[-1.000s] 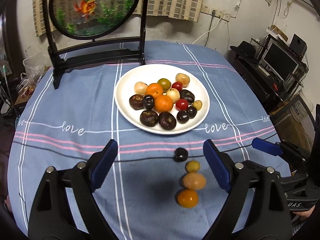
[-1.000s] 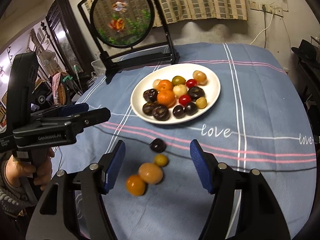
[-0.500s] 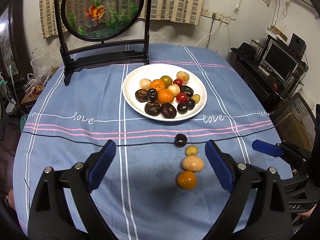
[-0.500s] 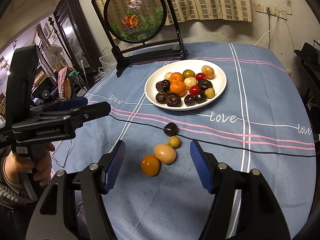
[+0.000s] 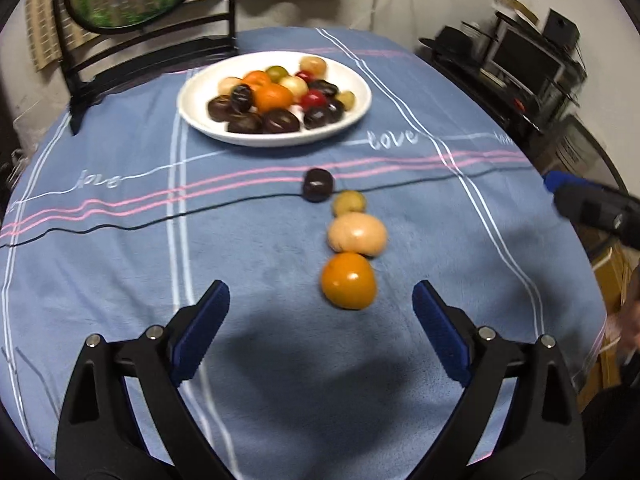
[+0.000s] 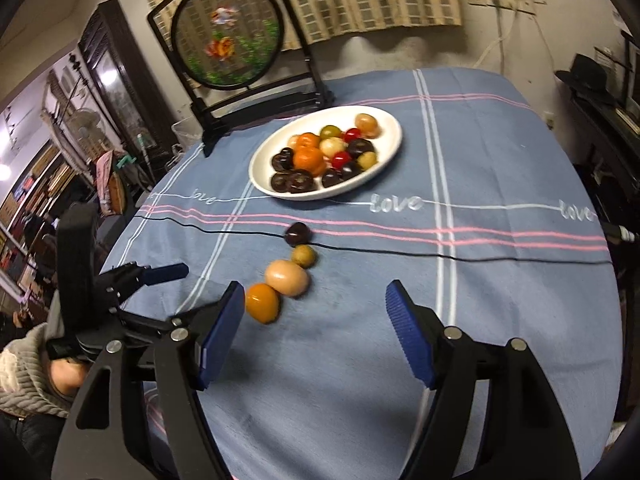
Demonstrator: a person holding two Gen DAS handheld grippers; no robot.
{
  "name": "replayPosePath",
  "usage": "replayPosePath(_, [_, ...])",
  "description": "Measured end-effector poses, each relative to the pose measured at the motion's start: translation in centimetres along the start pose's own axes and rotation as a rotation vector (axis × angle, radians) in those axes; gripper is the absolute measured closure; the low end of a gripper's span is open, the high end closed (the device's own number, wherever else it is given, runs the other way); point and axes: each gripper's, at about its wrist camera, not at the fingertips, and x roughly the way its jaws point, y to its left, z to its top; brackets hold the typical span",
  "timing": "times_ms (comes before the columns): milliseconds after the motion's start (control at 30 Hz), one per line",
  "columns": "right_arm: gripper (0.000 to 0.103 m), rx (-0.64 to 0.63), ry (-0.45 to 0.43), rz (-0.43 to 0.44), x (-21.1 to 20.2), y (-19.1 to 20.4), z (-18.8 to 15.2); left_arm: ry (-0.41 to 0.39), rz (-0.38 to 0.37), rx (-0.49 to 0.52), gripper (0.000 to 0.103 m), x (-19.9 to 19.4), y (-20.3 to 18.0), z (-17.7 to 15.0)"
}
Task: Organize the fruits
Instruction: 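Lower the left tool onto an orange tomato and close it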
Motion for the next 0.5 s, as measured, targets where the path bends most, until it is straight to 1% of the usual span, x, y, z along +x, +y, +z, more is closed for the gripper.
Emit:
replayPosePath(100, [0.029, 0.021, -0.003, -0.018, -0.6, -0.9, -0.4, 0.023, -0.04, 0.008, 0.01, 1.5, -0.5, 0.2])
replayPosePath(133, [0.029, 0.026, -0.003, -0.023, -0.7, -1.0, -0.4, 0.026, -0.052, 0.01, 0.013, 1.8, -0.6, 0.4])
replayPosePath(200, [0.029, 0.036, -0.002, -0.035, -0.9, -1.5, -0.6, 0.037, -0.069, 0.023, 0.024, 2.6, -1.1, 0.6])
replayPosePath(267, [0.029, 0.042, -0.003, -0.048, -1.2, -1.8, -0.7, 0.066, -0.089, 0.021, 0.043, 3.7, -1.3, 0.7])
replayPosePath(333, [0.029, 0.048, -0.003, -0.053, -1.3, -2.1, -0.9, 0.091, -0.105, 0.006, 0.046, 4.6, -1.1, 0.6])
replayPosePath(400, [0.029, 0.056, -0.002, -0.059, -1.4, -2.4, -1.0, 0.103, -0.115, -0.011, 0.046, 5.2, -0.8, 0.6])
replayPosePath(500, [0.029, 0.063, 0.007, -0.059, -1.3, -2.5, -1.1, 0.111, -0.111, -0.011, 0.059, 5.6, -0.6, 0.4])
